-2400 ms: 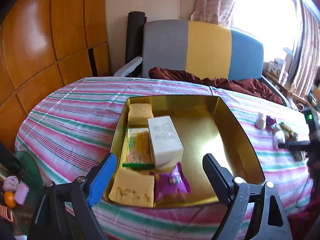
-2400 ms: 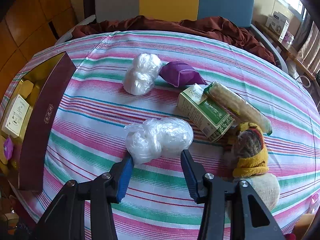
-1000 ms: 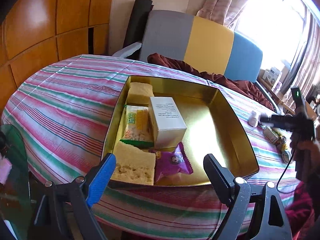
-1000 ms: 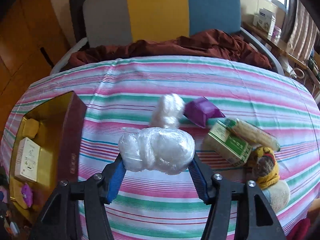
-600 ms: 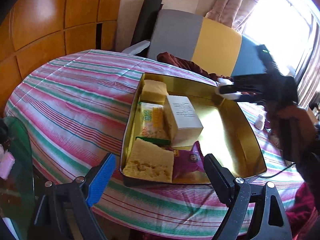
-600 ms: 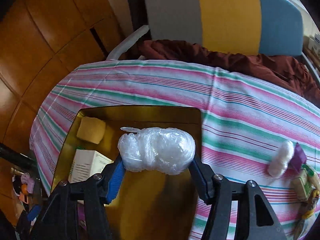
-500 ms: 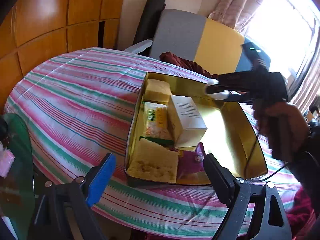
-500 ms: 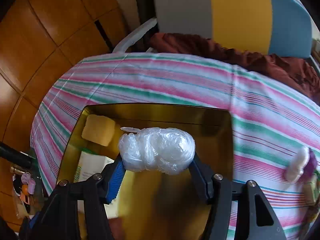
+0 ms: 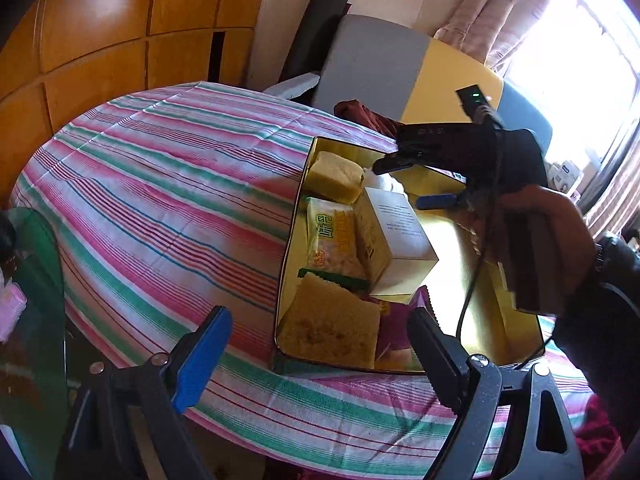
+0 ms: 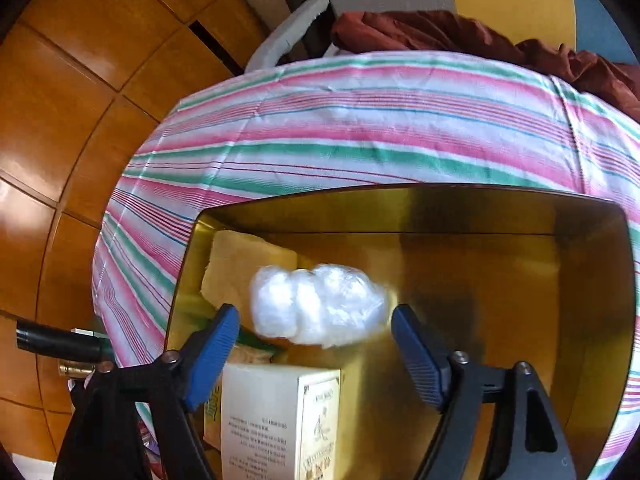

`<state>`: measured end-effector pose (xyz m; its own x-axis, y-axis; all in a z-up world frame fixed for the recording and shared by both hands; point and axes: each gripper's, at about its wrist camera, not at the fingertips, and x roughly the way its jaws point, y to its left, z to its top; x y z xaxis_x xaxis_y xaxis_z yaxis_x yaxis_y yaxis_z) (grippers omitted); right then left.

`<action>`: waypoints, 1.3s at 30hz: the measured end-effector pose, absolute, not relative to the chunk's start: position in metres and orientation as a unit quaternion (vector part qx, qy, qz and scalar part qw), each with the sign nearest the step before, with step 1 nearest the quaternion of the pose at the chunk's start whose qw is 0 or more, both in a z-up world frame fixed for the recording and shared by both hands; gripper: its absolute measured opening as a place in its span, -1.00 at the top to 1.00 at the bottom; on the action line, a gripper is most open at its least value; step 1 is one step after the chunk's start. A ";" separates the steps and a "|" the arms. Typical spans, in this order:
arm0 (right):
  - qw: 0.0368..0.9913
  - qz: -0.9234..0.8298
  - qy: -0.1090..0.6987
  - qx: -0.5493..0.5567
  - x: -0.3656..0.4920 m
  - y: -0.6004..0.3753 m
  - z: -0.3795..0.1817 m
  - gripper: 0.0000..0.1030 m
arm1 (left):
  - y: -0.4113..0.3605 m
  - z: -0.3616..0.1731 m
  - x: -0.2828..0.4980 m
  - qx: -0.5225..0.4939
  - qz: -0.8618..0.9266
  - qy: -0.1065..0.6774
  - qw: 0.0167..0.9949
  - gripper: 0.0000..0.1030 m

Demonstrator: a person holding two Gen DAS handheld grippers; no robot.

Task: Organize objects
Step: 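Carry the plastic-wrapped bundle into the gold tray and open the right tool, then move both tools back toward the remaining items on the cloth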

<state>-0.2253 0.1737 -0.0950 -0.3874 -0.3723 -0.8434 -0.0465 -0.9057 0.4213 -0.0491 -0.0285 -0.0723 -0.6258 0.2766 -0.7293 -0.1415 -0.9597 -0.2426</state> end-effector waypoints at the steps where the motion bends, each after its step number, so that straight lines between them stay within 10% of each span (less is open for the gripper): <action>1: 0.100 -0.814 -0.190 0.540 -0.220 0.177 -0.091 -0.63 | -0.028 -0.072 -0.049 -0.416 0.898 -0.079 0.116 -0.74; 39: -0.175 -0.878 -0.162 0.416 0.001 0.473 -0.032 -0.65 | 0.063 -0.041 0.002 -0.385 0.903 0.054 0.185 -0.81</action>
<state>0.0010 0.4725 -0.0316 -0.5930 0.1716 -0.7867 -0.4412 -0.8865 0.1392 0.0021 0.0629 -0.0406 -0.6356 0.2920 -0.7146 -0.3745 -0.9261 -0.0454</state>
